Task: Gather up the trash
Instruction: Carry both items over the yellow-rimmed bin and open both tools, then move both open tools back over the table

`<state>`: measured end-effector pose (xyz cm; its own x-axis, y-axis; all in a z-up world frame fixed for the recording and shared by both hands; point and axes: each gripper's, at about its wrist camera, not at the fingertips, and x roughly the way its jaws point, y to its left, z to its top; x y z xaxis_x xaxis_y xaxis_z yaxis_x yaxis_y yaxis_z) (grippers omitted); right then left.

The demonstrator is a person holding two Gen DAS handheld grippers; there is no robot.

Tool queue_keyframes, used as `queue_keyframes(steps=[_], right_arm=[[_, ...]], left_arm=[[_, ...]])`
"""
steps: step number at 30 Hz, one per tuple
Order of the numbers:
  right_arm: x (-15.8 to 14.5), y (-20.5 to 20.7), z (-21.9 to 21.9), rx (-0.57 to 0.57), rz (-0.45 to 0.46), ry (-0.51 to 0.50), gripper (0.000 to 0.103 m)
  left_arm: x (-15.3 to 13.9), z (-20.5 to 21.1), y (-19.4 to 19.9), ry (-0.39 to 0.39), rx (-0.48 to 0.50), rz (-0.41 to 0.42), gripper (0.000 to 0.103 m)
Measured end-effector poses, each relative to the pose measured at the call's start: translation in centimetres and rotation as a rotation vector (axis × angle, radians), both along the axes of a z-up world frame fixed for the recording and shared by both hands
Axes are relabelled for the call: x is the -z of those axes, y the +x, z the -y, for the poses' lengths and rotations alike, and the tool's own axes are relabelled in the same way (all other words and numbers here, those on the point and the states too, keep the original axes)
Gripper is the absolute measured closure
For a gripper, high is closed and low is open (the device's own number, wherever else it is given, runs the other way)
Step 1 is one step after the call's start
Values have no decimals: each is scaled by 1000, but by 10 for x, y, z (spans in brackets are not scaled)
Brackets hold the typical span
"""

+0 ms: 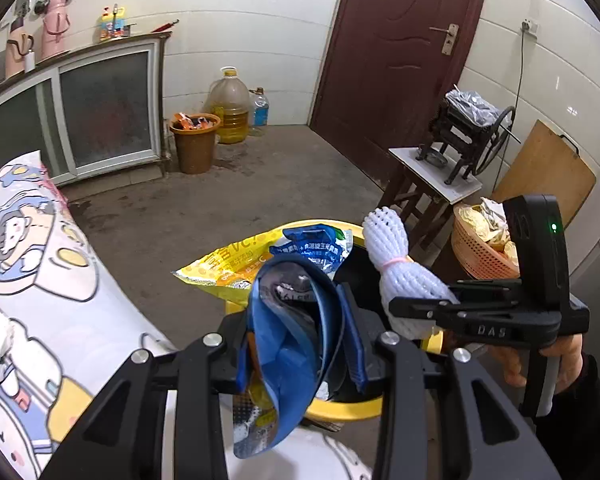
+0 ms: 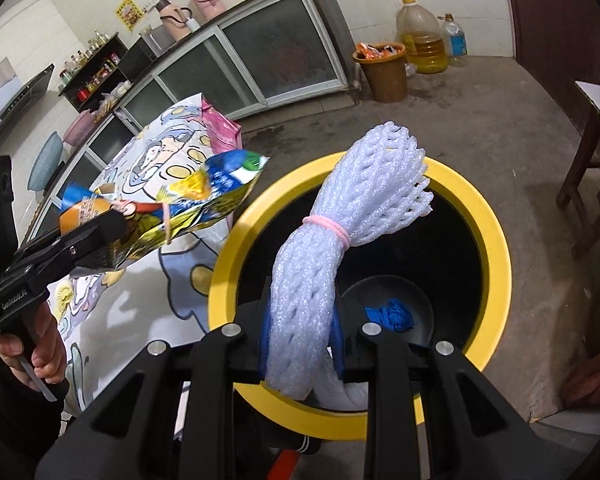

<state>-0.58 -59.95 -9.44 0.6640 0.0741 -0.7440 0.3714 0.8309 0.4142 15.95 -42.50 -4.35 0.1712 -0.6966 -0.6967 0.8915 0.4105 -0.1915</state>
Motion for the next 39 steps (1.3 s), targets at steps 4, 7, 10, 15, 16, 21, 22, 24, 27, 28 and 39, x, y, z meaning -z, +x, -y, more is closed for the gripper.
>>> queue_keyframes(steps=[4, 7, 10, 15, 16, 21, 22, 24, 27, 28, 39], right_arm=[[3, -4, 7, 12, -8, 19, 76], [3, -6, 9, 25, -18, 20, 64], [4, -12, 15, 56, -19, 26, 49], [3, -22, 20, 83, -20, 32, 49], [1, -24, 18, 85, -18, 28, 49], [-9, -25, 13, 71, -5, 2, 49], [-13, -22, 9, 64, -2, -11, 49], [-20, -16, 4, 51, 0, -32, 49], [-30, -2, -10, 6, 13, -69, 49], [-36, 5, -18, -15, 19, -92, 50], [-62, 121, -148, -351, 88, -212, 50]], left_arm=[[1, 12, -2, -13, 10, -28, 68], [-1, 17, -1, -31, 4, -48, 64], [-4, 18, 1, -57, 0, -68, 46], [-6, 16, 1, -67, -22, -63, 40], [-7, 13, 2, -71, -24, -69, 40], [-12, -9, 10, -73, -55, -64, 40], [-14, -18, 12, -74, -70, -61, 40], [-19, -34, 16, -84, -88, -54, 40], [-31, -72, 23, -103, -117, -17, 40], [-35, -85, 24, -106, -129, -4, 40], [-58, -294, 38, -33, -314, 164, 40]])
